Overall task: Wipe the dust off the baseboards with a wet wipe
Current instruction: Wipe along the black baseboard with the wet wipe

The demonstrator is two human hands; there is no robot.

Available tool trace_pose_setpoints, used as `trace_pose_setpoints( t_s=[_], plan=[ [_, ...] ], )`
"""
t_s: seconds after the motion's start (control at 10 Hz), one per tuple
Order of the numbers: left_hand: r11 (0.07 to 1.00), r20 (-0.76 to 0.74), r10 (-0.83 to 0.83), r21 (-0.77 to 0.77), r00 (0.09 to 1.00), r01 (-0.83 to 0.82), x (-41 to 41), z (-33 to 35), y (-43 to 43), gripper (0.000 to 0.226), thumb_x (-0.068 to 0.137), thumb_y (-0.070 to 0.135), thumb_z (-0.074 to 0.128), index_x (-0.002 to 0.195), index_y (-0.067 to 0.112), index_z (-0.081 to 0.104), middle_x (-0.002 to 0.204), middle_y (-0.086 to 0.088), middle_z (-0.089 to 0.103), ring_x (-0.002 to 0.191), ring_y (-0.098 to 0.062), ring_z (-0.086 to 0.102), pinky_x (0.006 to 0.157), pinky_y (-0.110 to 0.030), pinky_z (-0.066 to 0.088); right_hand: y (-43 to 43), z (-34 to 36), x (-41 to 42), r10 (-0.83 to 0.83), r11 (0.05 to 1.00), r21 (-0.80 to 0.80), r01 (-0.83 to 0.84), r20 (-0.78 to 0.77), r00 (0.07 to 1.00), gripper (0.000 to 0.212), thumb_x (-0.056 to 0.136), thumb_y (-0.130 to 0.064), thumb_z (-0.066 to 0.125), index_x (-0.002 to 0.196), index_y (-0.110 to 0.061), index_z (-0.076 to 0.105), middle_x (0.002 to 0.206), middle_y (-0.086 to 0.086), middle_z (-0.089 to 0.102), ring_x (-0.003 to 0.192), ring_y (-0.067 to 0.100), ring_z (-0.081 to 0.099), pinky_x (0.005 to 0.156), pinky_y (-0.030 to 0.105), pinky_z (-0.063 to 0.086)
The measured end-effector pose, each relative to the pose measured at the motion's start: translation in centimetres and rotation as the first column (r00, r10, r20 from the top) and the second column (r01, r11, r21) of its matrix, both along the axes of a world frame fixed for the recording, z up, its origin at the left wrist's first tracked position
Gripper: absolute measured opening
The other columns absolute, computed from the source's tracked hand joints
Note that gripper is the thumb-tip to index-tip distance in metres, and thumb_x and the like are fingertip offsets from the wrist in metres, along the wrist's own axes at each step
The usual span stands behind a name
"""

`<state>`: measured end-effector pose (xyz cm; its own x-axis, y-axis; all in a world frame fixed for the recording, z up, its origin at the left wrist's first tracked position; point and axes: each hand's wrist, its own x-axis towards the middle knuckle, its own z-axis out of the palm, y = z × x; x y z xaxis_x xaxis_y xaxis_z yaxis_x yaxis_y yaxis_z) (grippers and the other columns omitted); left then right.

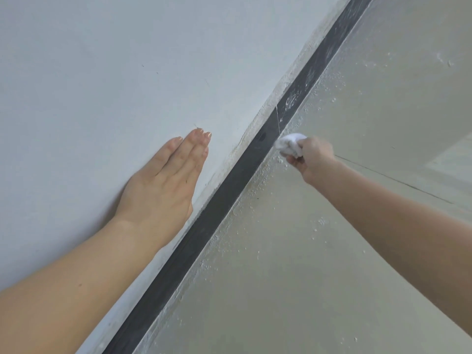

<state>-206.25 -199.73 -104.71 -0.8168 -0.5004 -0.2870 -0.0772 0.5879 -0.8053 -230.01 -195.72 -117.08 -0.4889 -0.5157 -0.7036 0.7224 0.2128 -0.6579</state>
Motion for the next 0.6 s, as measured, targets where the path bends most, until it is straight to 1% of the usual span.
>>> trace_pose_setpoints(
  t_s=[0.1, 0.2, 0.3, 0.4, 0.5, 0.6],
  plan=[
    [0.999, -0.035, 0.019, 0.038, 0.999, -0.017, -0.4, 0.3, 0.1, 0.073, 0.095, 0.029, 0.017, 0.137, -0.007, -0.032, 0.147, -0.019, -0.037, 0.137, -0.031, -0.032, 0.1, -0.047, -0.032, 2.2, -0.7, 5.9, 0.267, 0.963, 0.016, -0.271, 0.121, 0.956, 0.029, 0.086, 0.003, 0.032, 0.088, -0.001, 0.06, 0.073, 0.01, 0.058, 0.055, 0.014, 0.05, 0.04, 0.017, 0.04],
    [0.996, -0.153, -0.056, 0.064, 0.987, 0.067, -0.2, 0.5, 0.0, 0.071, 0.091, 0.028, 0.021, 0.143, -0.004, -0.016, 0.154, -0.016, -0.021, 0.143, -0.027, -0.019, 0.107, -0.041, -0.026, 4.2, -1.2, 12.2, 0.539, 0.838, -0.054, -0.543, 0.236, 0.808, 0.029, 0.088, -0.003, 0.033, 0.068, -0.014, 0.051, 0.069, 0.008, 0.059, 0.053, 0.013, 0.048, 0.039, 0.014, 0.036],
    [0.991, -0.216, -0.075, 0.089, 0.974, 0.096, 0.2, 1.1, 0.2, 0.071, 0.085, 0.027, 0.023, 0.148, -0.003, 0.009, 0.158, -0.015, 0.0, 0.146, -0.026, -0.002, 0.116, -0.04, -0.011, 5.8, -2.4, 17.9, 0.697, 0.698, -0.02, -0.716, 0.248, 0.673, 0.031, 0.089, -0.001, 0.039, 0.064, -0.015, 0.048, 0.075, 0.009, 0.057, 0.055, 0.014, 0.051, 0.047, 0.019, 0.042],
    [0.988, -0.234, -0.093, 0.1, 0.968, 0.119, 1.0, 1.3, 0.5, 0.068, 0.082, 0.025, 0.028, 0.144, -0.003, 0.031, 0.155, -0.015, 0.019, 0.145, -0.027, 0.015, 0.118, -0.04, 0.006, 6.1, -2.3, 20.8, 0.612, 0.753, -0.026, -0.657, 0.393, 0.686, 0.021, 0.093, -0.005, 0.044, 0.074, -0.013, 0.05, 0.075, 0.006, 0.057, 0.061, 0.015, 0.058, 0.057, 0.022, 0.053],
    [0.988, -0.233, -0.099, 0.094, 0.967, 0.123, 2.0, 1.5, 0.7, 0.068, 0.081, 0.024, 0.02, 0.141, -0.001, 0.037, 0.154, -0.015, 0.023, 0.144, -0.027, 0.019, 0.117, -0.039, 0.008, 4.8, -1.5, 21.1, 0.509, 0.838, 0.027, -0.544, 0.317, 0.8, 0.016, 0.094, -0.006, 0.047, 0.081, -0.014, 0.052, 0.083, 0.004, 0.056, 0.068, 0.014, 0.058, 0.065, 0.022, 0.056],
    [0.989, -0.212, -0.101, 0.081, 0.972, 0.12, 2.7, 1.7, 0.9, 0.068, 0.081, 0.024, 0.017, 0.141, 0.0, 0.038, 0.154, -0.015, 0.023, 0.144, -0.027, 0.019, 0.117, -0.039, 0.008, 1.5, -0.7, 16.9, 0.687, 0.721, 0.199, -0.664, -0.073, 0.723, 0.008, 0.092, -0.013, 0.055, 0.084, -0.013, 0.053, 0.08, 0.001, 0.051, 0.078, 0.012, 0.056, 0.064, 0.02, 0.043]
  ],
)
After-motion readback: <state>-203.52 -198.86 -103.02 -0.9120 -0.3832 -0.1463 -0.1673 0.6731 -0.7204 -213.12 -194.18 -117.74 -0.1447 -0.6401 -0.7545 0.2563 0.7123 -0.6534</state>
